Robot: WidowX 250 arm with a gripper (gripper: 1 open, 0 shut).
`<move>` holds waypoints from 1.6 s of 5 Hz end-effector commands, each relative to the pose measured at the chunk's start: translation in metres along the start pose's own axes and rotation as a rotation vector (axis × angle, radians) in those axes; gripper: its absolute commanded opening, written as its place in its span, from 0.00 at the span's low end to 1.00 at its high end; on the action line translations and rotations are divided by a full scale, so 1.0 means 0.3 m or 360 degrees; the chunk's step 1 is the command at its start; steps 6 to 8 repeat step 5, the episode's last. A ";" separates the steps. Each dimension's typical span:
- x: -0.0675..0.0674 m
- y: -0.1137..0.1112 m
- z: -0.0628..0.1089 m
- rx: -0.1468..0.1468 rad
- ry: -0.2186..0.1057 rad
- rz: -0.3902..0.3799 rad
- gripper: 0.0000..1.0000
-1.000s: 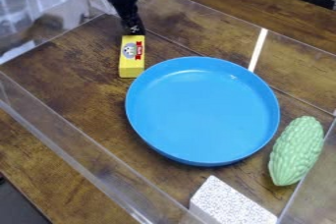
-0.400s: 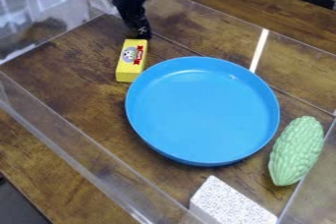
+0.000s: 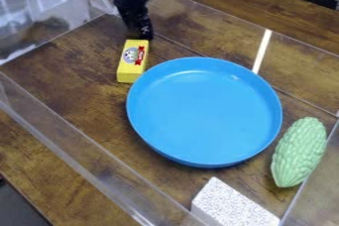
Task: Put the yellow block in the blue tray
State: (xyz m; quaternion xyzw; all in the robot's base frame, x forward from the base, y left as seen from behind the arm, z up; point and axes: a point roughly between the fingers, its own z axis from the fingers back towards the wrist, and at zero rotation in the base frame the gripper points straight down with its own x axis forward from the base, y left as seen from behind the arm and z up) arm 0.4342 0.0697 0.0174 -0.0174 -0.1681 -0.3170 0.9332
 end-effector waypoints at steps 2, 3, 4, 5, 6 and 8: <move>0.040 -0.070 -0.013 -0.0104 -0.0014 -0.0255 1.00; 0.030 -0.102 -0.001 -0.0131 -0.0015 -0.0294 1.00; 0.055 -0.081 -0.011 -0.0115 -0.0006 -0.0206 1.00; 0.077 -0.061 -0.019 -0.0102 0.0006 -0.0122 1.00; 0.077 -0.061 -0.019 -0.0102 0.0006 -0.0122 1.00; 0.077 -0.061 -0.019 -0.0102 0.0006 -0.0122 1.00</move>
